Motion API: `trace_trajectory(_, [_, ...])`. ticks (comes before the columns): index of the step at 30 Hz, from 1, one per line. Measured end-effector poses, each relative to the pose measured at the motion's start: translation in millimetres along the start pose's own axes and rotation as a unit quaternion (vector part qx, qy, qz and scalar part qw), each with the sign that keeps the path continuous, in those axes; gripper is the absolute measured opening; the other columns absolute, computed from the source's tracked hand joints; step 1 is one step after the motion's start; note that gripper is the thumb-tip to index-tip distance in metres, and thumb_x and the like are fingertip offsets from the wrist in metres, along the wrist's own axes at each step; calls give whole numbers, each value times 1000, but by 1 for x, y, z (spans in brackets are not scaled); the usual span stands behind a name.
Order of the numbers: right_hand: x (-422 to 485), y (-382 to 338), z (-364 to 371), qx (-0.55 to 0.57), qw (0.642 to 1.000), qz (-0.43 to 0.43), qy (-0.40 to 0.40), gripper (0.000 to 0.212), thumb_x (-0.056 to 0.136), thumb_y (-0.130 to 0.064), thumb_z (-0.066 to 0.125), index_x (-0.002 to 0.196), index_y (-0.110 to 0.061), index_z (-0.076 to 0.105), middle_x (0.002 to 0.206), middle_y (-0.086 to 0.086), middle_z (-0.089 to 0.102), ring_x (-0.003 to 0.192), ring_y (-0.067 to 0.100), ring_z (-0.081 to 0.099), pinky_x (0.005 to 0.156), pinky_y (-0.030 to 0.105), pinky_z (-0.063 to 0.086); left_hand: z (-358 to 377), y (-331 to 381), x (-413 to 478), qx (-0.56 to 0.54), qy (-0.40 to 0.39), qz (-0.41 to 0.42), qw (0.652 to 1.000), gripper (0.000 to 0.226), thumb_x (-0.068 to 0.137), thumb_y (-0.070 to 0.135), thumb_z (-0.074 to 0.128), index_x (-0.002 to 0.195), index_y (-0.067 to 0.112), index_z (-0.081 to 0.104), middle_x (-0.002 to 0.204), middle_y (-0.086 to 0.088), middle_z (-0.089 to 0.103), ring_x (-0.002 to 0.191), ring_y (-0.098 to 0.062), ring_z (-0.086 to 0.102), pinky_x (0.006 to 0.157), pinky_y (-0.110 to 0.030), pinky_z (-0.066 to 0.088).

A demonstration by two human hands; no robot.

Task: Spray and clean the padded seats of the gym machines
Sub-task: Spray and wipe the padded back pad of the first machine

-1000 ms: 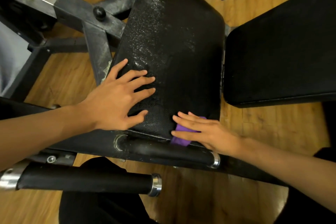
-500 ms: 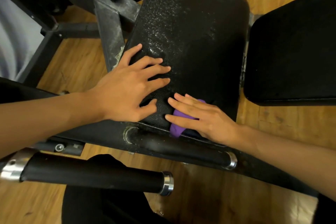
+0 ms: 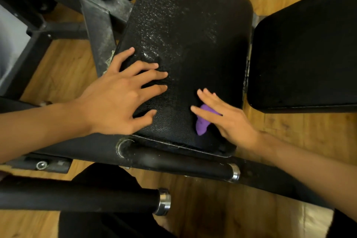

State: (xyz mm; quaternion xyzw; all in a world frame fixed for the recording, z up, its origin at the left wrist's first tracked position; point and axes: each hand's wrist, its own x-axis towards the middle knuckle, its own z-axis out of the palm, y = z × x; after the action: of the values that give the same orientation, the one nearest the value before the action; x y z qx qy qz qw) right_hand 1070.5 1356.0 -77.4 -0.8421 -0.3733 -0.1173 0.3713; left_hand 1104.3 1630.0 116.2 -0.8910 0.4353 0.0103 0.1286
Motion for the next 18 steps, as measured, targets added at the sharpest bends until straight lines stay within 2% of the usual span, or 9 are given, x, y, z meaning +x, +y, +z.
trace_trajectory(2, [26,8,0,18,998,36,43,51,98,9,46,145,-9,47,158,22,30,150,36,24,124,48,21,0,0,0,5,-5,-1,1000,59,90,53,47,132,17,68,146,-5,57,140,-29,46,120,-65,16])
trace_trajectory(3, [43,16,-1,22,995,71,69,48,100,6,43,145,-8,48,158,23,31,150,36,22,124,46,18,-1,0,-1,9,-6,-1,1000,59,90,53,47,132,17,68,146,-5,57,140,-29,46,120,-65,16])
trace_trajectory(7, [118,54,-12,13,959,238,156,55,100,5,44,150,-16,43,160,19,29,151,33,17,125,42,17,-2,2,-1,13,-12,-4,1000,58,89,52,49,132,18,67,146,-6,57,140,-28,46,120,-64,16])
trace_trajectory(10, [138,54,-15,24,929,318,189,53,101,1,43,150,-19,44,160,15,32,151,27,21,124,41,23,-5,3,-1,14,-27,-11,999,59,89,53,49,134,19,66,148,-6,54,142,-27,44,121,-64,15])
trace_trajectory(14, [98,5,8,19,926,314,211,46,101,-1,47,143,-17,54,156,13,40,148,25,30,123,41,25,-6,3,-3,28,-40,-25,998,62,89,55,47,136,19,64,151,-7,50,144,-29,40,121,-65,13])
trace_trajectory(16, [57,-23,14,44,944,270,185,47,99,1,49,143,-15,54,157,12,39,149,22,30,124,41,23,-6,4,-3,41,-47,-24,998,64,89,57,46,139,21,62,153,-8,48,146,-29,38,121,-66,12])
trace_trajectory(18, [14,-43,13,65,970,201,123,50,97,1,50,144,-14,52,158,9,37,150,20,29,124,42,23,-6,4,-2,51,-53,-21,997,66,89,59,45,141,22,60,154,-9,47,147,-29,38,120,-67,12])
